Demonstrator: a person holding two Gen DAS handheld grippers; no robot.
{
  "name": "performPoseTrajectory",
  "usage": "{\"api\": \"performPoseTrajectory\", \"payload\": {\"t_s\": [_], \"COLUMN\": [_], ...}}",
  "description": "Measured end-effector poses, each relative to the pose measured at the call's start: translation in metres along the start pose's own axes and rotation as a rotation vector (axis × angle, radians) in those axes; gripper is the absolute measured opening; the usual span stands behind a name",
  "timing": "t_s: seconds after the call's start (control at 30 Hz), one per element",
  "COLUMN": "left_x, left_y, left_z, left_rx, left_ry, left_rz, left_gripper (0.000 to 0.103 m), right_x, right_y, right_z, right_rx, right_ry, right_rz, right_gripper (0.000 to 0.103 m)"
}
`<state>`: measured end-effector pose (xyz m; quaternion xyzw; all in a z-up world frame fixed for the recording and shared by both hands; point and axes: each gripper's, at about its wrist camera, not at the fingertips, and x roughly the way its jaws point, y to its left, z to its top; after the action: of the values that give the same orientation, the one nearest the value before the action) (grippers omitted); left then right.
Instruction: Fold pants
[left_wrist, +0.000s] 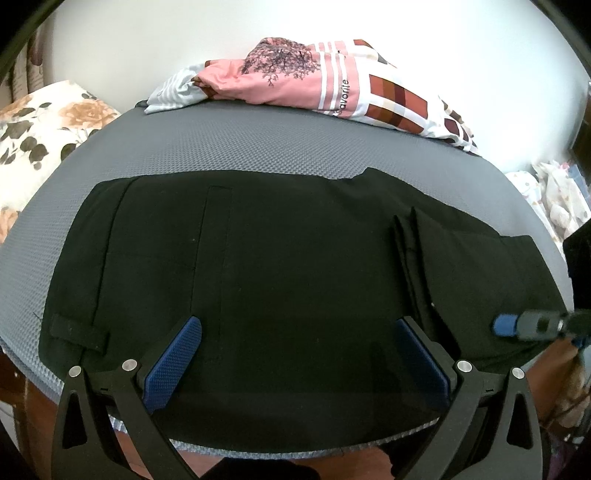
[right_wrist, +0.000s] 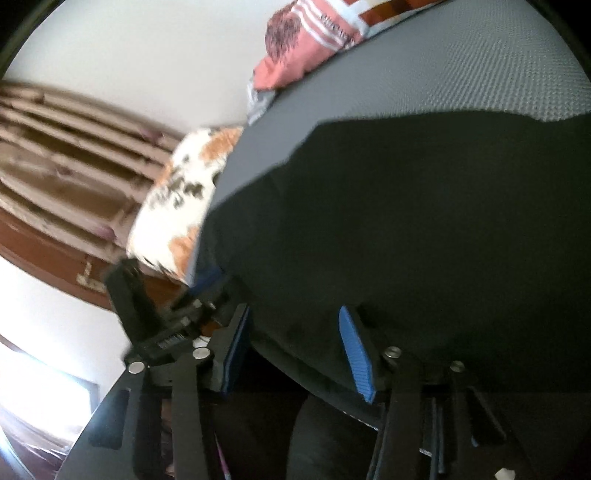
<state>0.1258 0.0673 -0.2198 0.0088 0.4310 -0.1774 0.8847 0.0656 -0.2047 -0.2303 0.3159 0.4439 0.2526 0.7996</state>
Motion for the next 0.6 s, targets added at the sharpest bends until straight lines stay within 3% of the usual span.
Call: {"api": "performPoseTrajectory", "payload": {"t_s": [0.13,0.2,0.27,0.37,0.5,0.6], "left_x": [0.0,-0.002,-0.007,-0.018,-0.031,-0.04], "left_y": [0.0,0.0,0.003,0.01,0.016,0.007], "left_z": [-0.001,-0.001,-0.002,-0.003,-0.004,-0.004], "left_rx": [-0.001,0.003,-0.012,-0.068,-0.153,-0.147], "left_ry": [-0.001,-0.007,-0.021,-0.039,-0.052,-0.06], "left_rz": [0.001,0.012,0.038,0.018,-0.051,-0.046], "left_gripper": [0.103,0.103,0.103,0.103,0.103,0.103], "right_x": [0.005,-0.002,-0.018,-0.056,-0.112,-0.137], "right_y": [0.004,0.0,-0.002,-0.008,-0.054,-0.093], "right_z": [-0.003,-0.002,0.0,0.007,0.017,0.018], "right_rx": [-0.044,-0.02,-0.013,-0.027,0.067,0.176], "right_ry": [0.016,0.005,-0.043,-0.157,-0.298,-0.367], "right_rz": [-0.031,0.014,0.055,0.053,-0.019,-0.016], "right_gripper": [0.042,0.043,0.043,0.043,0.043,0.043]}}
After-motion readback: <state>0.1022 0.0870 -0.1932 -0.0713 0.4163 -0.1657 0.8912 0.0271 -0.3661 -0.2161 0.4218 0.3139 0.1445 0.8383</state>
